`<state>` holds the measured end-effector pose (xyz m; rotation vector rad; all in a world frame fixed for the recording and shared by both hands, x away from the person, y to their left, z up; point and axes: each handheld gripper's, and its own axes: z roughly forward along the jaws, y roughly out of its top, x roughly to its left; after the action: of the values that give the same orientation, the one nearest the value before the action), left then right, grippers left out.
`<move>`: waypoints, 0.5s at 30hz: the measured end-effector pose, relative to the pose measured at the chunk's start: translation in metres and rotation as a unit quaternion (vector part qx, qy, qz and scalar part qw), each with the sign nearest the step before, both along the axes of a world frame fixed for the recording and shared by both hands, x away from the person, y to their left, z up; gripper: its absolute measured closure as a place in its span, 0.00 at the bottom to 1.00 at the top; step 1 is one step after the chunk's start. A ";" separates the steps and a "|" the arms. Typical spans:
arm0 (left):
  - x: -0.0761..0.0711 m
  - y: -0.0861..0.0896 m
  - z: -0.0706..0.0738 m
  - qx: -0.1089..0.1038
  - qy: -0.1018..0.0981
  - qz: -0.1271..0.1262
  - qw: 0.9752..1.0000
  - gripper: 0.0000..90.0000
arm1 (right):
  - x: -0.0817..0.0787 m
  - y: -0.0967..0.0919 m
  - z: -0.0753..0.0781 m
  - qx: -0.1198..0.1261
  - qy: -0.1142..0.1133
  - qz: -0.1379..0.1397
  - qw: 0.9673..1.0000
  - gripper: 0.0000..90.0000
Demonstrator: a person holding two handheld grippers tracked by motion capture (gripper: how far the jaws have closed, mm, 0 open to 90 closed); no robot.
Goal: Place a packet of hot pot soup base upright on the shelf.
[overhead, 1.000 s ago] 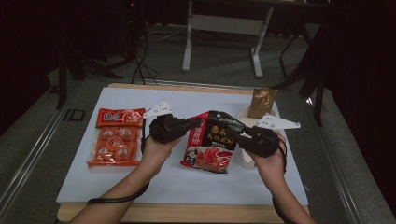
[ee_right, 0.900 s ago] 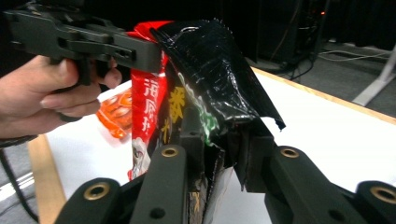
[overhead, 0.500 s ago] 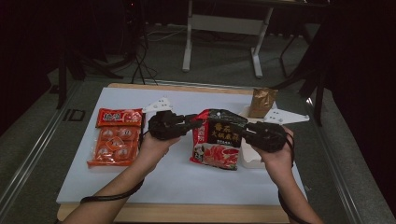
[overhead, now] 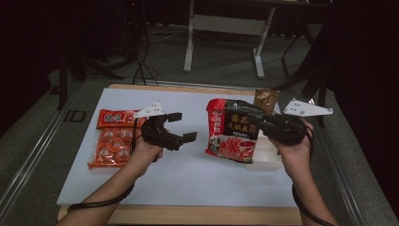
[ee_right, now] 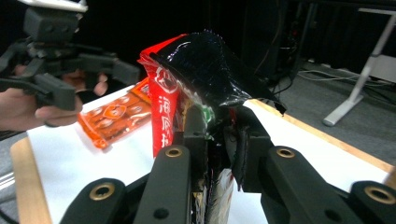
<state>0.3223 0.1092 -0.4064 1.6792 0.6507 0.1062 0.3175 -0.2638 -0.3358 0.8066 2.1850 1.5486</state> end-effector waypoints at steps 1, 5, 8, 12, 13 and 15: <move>-0.001 0.002 -0.001 0.002 -0.004 0.000 1.000 0.00 | 0.001 -0.002 0.001 -0.002 0.000 -0.002 1.000 0.86; -0.007 0.008 -0.008 0.005 -0.012 -0.007 1.000 0.00 | 0.009 -0.010 0.006 -0.003 -0.001 -0.013 1.000 0.86; -0.011 0.011 -0.014 0.018 -0.026 -0.006 0.999 0.00 | 0.014 -0.015 0.008 0.001 0.000 -0.021 1.000 0.86; -0.018 0.016 -0.025 0.035 -0.033 -0.002 0.999 0.00 | 0.022 -0.026 0.010 0.004 -0.004 -0.031 0.999 0.86; -0.019 0.019 -0.027 0.036 -0.035 -0.001 0.999 0.00 | 0.023 -0.028 0.011 0.005 -0.006 -0.033 0.999 0.86; -0.021 0.023 -0.033 0.031 -0.027 0.005 0.999 0.00 | 0.027 -0.034 0.012 0.008 -0.007 -0.038 0.999 0.86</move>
<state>0.3015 0.1322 -0.4397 1.7281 0.6202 0.1793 0.3444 -0.2980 -0.3233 0.8704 2.1085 1.5320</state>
